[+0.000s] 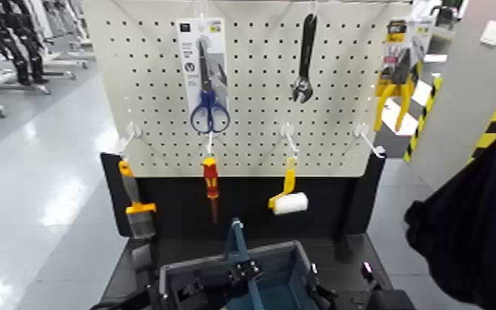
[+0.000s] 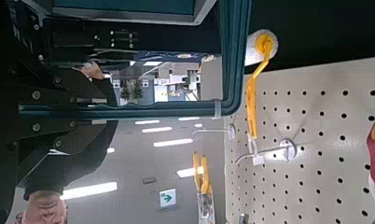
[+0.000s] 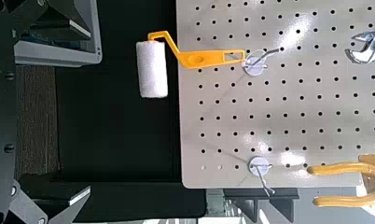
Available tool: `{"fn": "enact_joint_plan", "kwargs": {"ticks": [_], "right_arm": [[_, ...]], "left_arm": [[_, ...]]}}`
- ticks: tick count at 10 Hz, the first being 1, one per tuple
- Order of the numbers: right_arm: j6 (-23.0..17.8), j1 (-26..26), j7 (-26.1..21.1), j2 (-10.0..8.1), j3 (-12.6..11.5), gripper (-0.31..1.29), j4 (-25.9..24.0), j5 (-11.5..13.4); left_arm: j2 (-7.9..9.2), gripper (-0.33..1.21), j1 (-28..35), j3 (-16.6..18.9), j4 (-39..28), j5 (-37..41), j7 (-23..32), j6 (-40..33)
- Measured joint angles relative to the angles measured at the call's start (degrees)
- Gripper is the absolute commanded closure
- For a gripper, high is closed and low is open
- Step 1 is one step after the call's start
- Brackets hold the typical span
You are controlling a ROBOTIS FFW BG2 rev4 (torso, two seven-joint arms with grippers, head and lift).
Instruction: Grasp the handle of the crate.
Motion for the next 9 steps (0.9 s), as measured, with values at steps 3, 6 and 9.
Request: {"fn": "enact_joint_plan", "kwargs": {"ticks": [3,6,9], "right_arm": [[0.0,0.1,0.0,0.05,-0.1,0.15,0.1,0.1],[-0.1,0.2,-0.1,0.06,-0.1,0.15,-0.1,0.3],[0.2,0.1,-0.3,0.05,0.0,0.14,-0.1,0.4]], "left_arm": [[0.41,1.18,0.5,0.0,-1.1,1.3,0.2,-0.4],[-0.01,1.18,0.6,0.3,-0.7,1.3,0.1,0.0],[-0.24,1.18,0.6,0.4,-0.6,1.3,-0.1,0.1]]}}
